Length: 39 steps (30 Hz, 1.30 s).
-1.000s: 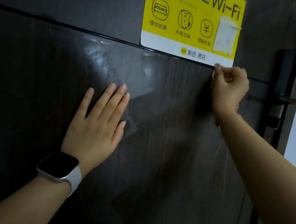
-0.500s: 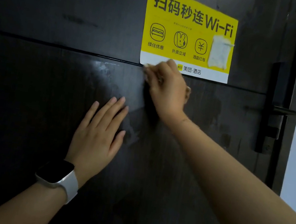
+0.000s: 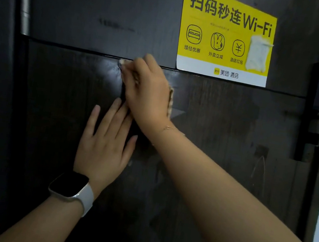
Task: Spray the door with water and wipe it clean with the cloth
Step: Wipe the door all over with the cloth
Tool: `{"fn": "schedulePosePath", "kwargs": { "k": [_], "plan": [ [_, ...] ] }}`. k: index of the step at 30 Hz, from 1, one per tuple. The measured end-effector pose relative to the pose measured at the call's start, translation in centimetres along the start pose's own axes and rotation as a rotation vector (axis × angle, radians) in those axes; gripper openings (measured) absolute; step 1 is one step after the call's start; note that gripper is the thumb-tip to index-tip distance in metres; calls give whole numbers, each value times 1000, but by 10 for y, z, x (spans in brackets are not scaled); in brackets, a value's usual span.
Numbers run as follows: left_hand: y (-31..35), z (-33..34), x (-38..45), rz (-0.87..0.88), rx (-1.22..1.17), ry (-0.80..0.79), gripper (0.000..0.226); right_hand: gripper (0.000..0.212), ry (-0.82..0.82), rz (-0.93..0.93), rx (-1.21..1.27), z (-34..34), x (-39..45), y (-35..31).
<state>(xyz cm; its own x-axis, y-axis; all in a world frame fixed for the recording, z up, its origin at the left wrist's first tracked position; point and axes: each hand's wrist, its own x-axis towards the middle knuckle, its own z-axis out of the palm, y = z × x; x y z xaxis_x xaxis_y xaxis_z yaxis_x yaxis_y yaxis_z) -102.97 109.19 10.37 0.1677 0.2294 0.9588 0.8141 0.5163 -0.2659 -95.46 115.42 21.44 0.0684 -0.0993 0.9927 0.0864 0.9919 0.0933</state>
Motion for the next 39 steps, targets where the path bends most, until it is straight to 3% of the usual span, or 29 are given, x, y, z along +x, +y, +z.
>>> {"fn": "schedulePosePath", "kwargs": {
  "k": [2, 6, 8, 10, 16, 18, 21, 23, 27, 31, 35, 37, 39],
  "plan": [
    [0, -1, 0, 5, -10, -12, 56, 15, -15, 2, -79, -19, -3, 23],
    [0, 1, -2, 20, -10, -37, 59, 19, 176, 317, -181, -75, -24, 87],
    [1, 2, -1, 21, -4, -35, 59, 19, 228, 391, -192, -83, -33, 95],
    [1, 2, -2, 22, -10, -36, 58, 19, 170, 324, -179, -72, -47, 78],
    [0, 1, -2, 36, -17, -36, 58, 8, -259, -38, -132, -62, -103, 30],
    [0, 1, -1, 36, -21, -44, 58, 10, -220, 6, -157, -65, -80, 39],
    [-1, 2, -2, 33, -33, -45, 58, 12, -27, 160, -136, -62, -45, 49],
    [-1, 2, -2, 38, -33, -38, 58, 12, -22, 152, -129, -59, -56, 49],
    [0, 2, -3, 49, -31, -28, 58, 4, -237, 18, -102, -72, -162, 32],
    [1, 0, -3, 47, -26, -35, 58, 20, -537, -40, -60, -91, -270, 17],
    [2, -1, -3, 47, -33, -46, 58, 15, -672, -140, -106, -104, -255, 28],
    [2, -1, -3, 44, -31, -52, 58, 14, -582, -77, -160, -103, -218, 38],
    [1, -1, -4, 42, -30, -55, 58, 21, -364, 55, -187, -98, -176, 47]
  ]
}}
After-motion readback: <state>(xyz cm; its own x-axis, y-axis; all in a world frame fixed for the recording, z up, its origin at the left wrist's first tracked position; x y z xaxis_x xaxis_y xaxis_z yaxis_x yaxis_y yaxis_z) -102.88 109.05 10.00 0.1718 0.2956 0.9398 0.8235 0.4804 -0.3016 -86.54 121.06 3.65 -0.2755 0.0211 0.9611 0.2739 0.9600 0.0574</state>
